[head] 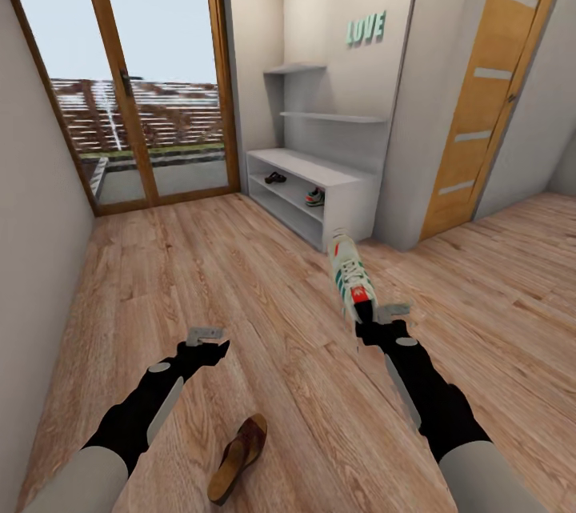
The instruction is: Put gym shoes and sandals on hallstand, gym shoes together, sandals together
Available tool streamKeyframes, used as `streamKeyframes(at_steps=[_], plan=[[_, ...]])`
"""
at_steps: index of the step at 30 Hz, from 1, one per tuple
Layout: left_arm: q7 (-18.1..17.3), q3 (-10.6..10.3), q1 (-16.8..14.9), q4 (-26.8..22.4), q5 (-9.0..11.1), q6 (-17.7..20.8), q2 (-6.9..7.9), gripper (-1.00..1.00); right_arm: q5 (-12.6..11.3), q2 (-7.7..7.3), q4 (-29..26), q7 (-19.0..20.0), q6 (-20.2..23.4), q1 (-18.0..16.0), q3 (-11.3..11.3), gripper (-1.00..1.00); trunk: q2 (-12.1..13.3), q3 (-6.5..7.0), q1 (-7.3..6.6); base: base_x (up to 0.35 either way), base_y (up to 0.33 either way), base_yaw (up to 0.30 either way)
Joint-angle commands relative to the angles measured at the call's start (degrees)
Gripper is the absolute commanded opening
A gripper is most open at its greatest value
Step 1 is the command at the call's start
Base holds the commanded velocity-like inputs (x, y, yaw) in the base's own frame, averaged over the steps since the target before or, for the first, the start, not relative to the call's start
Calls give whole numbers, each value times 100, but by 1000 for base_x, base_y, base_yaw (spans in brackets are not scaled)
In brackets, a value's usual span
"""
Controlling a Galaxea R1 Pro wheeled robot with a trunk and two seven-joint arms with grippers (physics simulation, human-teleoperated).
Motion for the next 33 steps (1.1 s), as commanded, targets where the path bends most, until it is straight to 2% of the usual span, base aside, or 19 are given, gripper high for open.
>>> streamKeyframes(at_steps=[1, 7, 14, 19, 24, 29, 30, 33], plan=[[10, -22, -2, -7, 58, 32, 6, 100, -5, -7, -239, -49, 57, -4, 23, -100, -3, -6, -2, 0, 0, 0], [16, -37, -2, -5, 54, 37, 5, 100, -12, -7, -415, -53, 325, -6, 21, -100, -3, -6, -2, 0, 0, 0], [16, -45, -2, -3, 57, 33, 4, 100, -13, -7, -432, -55, 401, -6, 18, -100, -3, -36, -2, 0, 0, 0], [15, -40, -2, 112, 54, 23, 5, 100, -13, -7, -434, -55, 407, -7, 13, -100, -10, -191, 11, 0, 0, 0], [9, -42, -2, 275, 1, -143, 20, 100, -13, -7, -439, -55, 408, -5, 12, -100, -17, -348, 24, 0, 0, 0], [8, -32, -2, 612, -226, -494, 26, 100, -13, -7, -446, -56, 408, -7, 5, -100, -23, -506, 37, 0, 0, 0], [8, -34, -2, 690, -335, -639, 25, 100, -16, -8, -462, -56, 413, -5, -2, -100, -25, -537, 39, 0, 0, 0], [8, -36, -2, 749, -464, -749, 19, 100, -20, -9, -536, -56, 534, -4, -24, -100, -29, -632, 47, 0, 0, 0]])
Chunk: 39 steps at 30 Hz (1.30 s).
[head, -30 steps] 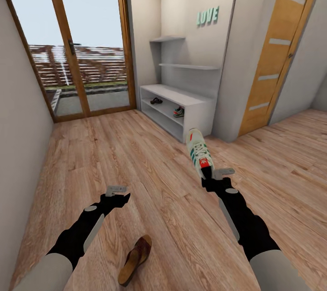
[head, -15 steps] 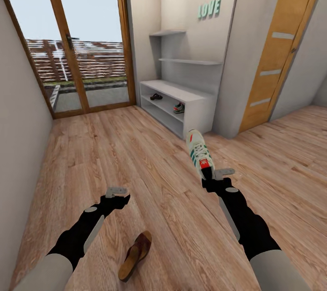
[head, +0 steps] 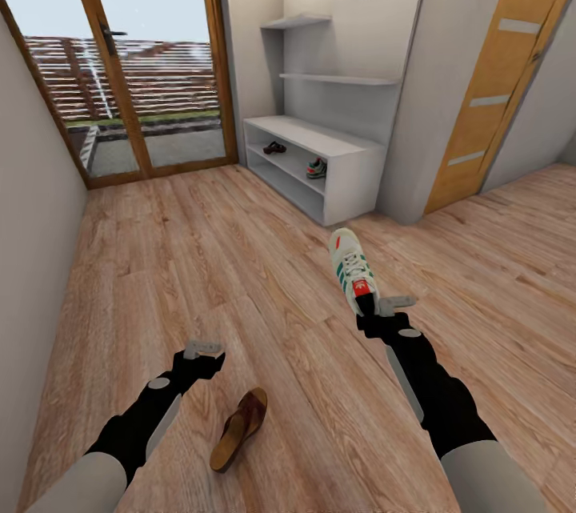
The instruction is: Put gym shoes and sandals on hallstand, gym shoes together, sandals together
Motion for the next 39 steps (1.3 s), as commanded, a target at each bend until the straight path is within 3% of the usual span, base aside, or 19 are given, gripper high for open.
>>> streamKeyframes(at_steps=[1, 7, 9, 17, 39], plan=[[0, -19, -2, -4, 30, 23, 5, 100, -15, -6, -32, -51, 83, -4, 9, -100, -4, -38, 1, 0, 0, 0], [-1, -18, -2, 16, -33, -15, 1, 100, -86, 10, -314, -44, 591, -7, -233, -100, -12, -227, 16, 0, 0, 0], [-1, -20, -2, 18, -38, -19, 1, 100, -238, 3, -364, -46, 659, -7, -274, -100, -15, -290, 22, 0, 0, 0], [-1, -30, -2, 18, -49, -27, -7, 100, -422, -12, -424, -48, 699, -8, -294, -100, -26, -541, 42, 0, 0, -75], [-1, -22, -2, 18, -50, -29, 8, 100, -438, -4, -434, -51, 699, -7, -294, -100, -55, -1216, 99, 0, 0, -163]])
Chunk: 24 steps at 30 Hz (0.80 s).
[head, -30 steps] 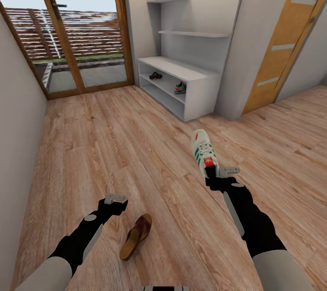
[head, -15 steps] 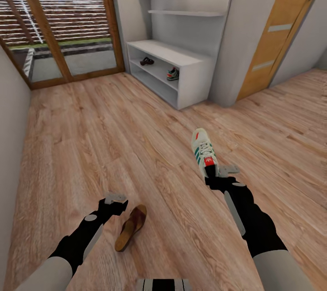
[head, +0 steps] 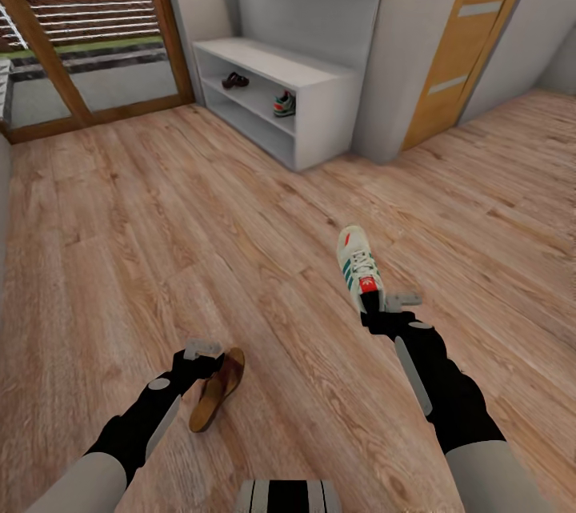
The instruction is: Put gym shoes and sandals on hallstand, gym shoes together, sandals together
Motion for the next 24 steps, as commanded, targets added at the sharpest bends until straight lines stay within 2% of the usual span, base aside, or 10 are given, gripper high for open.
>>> streamKeyframes(at_steps=[1, 4, 7, 15, 24], plan=[[-2, -19, -1, -12, 40, 35, 8, 100, -53, -6, -6, -66, 22, -3, 18, -100, -4, -36, 1, 0, 0, -48], [-2, -19, -1, 42, 44, 35, 20, 100, -53, -6, -6, -66, 24, -2, 18, -100, -8, -131, 9, 0, 0, -19], [-2, -19, -1, 326, 35, 9, 29, 100, -53, -6, -6, -66, 24, -4, 18, -100, -12, -223, 17, 0, 0, -3], [-2, -19, -1, 632, 40, -341, 261, 100, -53, -6, -6, -66, 20, -2, 18, -100, -12, -240, 17, 0, 0, 0], [-10, -67, 0, 786, -8, -386, 281, 100, -53, -6, -6, -66, 19, -3, 18, -100, -12, -248, 17, 0, 0, 0]])
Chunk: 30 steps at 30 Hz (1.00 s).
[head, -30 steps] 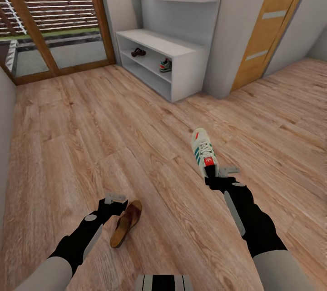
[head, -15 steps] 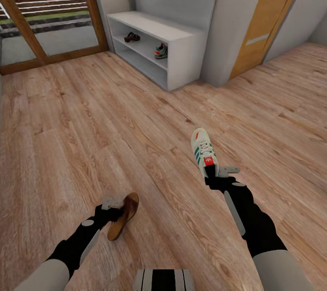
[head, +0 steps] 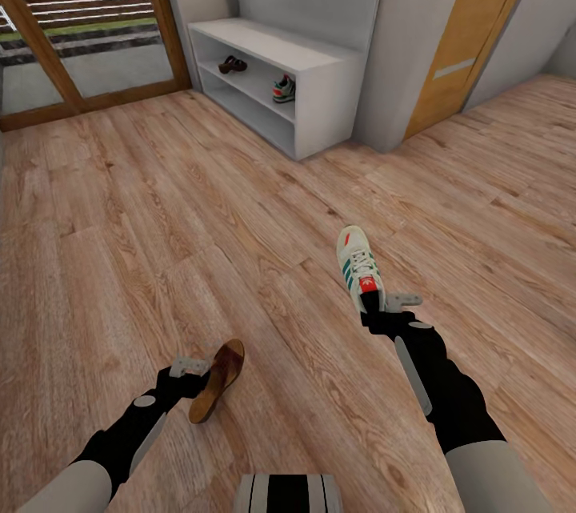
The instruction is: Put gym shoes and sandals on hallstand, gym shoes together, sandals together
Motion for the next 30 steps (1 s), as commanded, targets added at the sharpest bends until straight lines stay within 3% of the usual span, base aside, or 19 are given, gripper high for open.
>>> streamKeyframes(at_steps=[1, 3, 7, 14, 30], plan=[[0, -64, -2, -4, 1, 8, 3, 100, -55, -6, -6, -65, 23, -2, 18, -100, -2, -6, -1, 0, 0, 0], [-6, -202, -3, 2, -65, 8, -2, 100, -55, -6, -6, -65, 21, -2, 18, -100, -2, -10, -1, 0, 0, 0], [-35, -284, 1, 18, -84, 8, -1, 100, -55, -6, -6, -65, 21, -3, 18, -100, -2, -19, -1, 0, 0, 0], [-44, -297, 2, 225, -108, 8, -3, 100, -55, -6, -6, -65, 22, -2, 19, -100, -7, -155, 9, 0, 0, 0], [-44, -352, 5, 244, -110, 8, -3, 100, -55, -6, -6, -65, 21, -4, 24, -100, -7, -172, 9, 0, 0, 0]])
